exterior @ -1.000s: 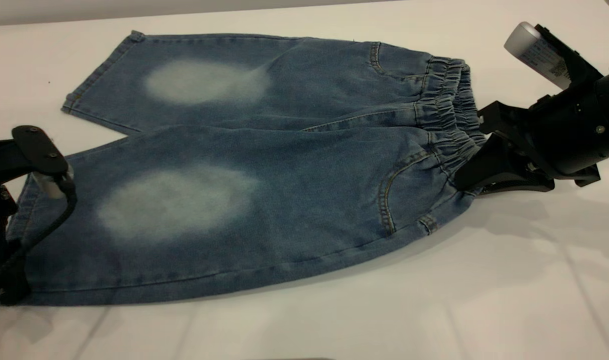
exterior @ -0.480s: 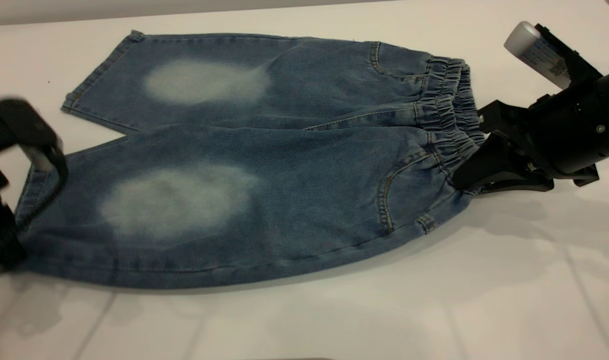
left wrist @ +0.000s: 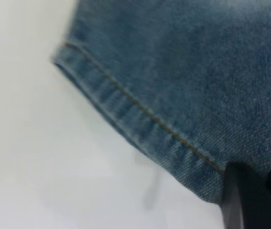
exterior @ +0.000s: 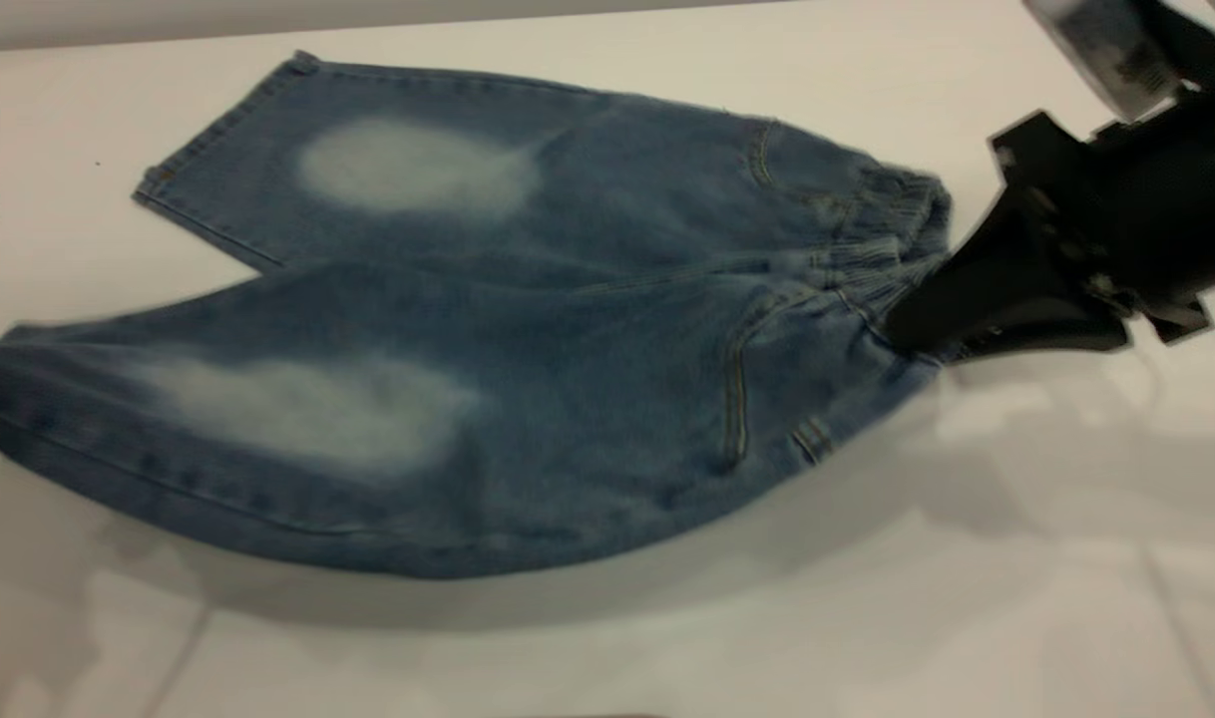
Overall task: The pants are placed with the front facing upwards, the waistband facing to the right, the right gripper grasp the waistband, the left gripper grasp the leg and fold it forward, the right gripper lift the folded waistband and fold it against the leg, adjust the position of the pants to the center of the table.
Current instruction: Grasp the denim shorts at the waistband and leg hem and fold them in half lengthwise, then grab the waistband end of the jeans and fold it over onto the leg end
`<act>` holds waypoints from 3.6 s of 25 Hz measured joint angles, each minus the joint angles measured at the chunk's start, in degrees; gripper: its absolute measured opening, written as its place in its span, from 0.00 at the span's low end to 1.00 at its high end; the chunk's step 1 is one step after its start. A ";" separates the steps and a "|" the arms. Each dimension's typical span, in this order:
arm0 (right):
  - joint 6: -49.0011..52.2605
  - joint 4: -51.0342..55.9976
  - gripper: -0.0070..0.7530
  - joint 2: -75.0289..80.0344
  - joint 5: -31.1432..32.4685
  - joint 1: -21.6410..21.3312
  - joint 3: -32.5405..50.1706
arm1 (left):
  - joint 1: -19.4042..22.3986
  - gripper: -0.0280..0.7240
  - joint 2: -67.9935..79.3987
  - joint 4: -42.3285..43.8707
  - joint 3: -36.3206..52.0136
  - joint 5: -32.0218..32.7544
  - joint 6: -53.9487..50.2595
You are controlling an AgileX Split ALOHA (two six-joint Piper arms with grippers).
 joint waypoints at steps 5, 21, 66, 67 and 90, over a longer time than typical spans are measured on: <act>5.58 -2.50 0.10 -8.19 1.08 0.00 7.19 | 0.00 0.09 -11.83 0.85 0.93 4.95 -3.12; 21.84 12.84 0.10 -9.24 0.26 0.00 8.52 | 0.00 0.09 9.29 18.33 -18.20 -5.84 -22.64; 41.80 15.47 0.53 9.41 -2.76 -5.34 -9.15 | -4.69 0.63 50.71 19.11 -56.18 -13.09 -56.67; 40.44 15.49 0.55 9.41 -1.14 -5.34 -9.15 | -4.69 0.63 50.60 19.11 -56.18 -12.74 -56.97; 48.75 -11.29 0.71 9.41 -12.16 2.33 -9.20 | -10.33 0.64 45.48 18.93 -56.18 -2.12 -50.63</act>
